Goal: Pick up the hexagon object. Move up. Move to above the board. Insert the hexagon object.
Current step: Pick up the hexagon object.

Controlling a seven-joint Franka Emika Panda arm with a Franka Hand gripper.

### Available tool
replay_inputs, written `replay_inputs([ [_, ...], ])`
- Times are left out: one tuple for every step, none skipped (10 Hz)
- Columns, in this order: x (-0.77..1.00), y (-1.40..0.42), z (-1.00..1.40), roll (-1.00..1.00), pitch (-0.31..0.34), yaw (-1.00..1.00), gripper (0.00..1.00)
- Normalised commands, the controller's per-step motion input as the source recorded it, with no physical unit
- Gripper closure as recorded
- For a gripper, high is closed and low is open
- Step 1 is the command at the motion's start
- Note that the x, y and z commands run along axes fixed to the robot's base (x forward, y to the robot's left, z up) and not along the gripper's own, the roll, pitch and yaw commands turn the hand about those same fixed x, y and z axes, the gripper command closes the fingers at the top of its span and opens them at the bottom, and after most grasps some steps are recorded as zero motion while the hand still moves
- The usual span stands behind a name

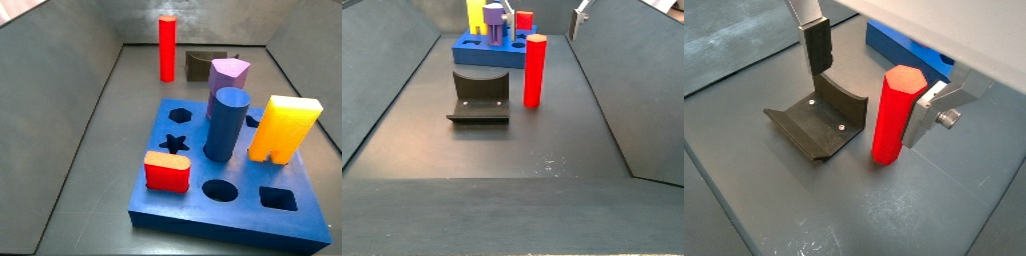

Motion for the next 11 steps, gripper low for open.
replay_inputs([
  [0.05, -0.11, 0.00, 0.05, 0.000, -0.06, 0.00],
  [-0.28, -0.53, -0.54, 0.00, -0.226, -0.05, 0.00],
  [-0.33, -0.71, -0.61, -0.04, -0.253, -0.08, 0.00],
  [-0.32, -0.75, -0.59, -0.05, -0.263, -0.12, 0.00],
  [-0.13, -0.77, -0.67, -0.05, -0.221, -0.13, 0.00],
  [0.00, -0.50, -0.61, -0.15, -0.204, -0.17, 0.00],
  [0.04, -0.18, -0.40, -0.13, -0.111, -0.14, 0.00],
  [0.20, -0.02, -0.04, 0.00, 0.020, -0.16, 0.00],
  [0.33, 0.00, 0.00, 0.00, 0.101, -0.21, 0.00],
  [0.41, 0.00, 0.00, 0.00, 0.131, -0.28, 0.00],
  [0.46, 0.00, -0.02, 0.00, 0.131, -0.36, 0.00],
])
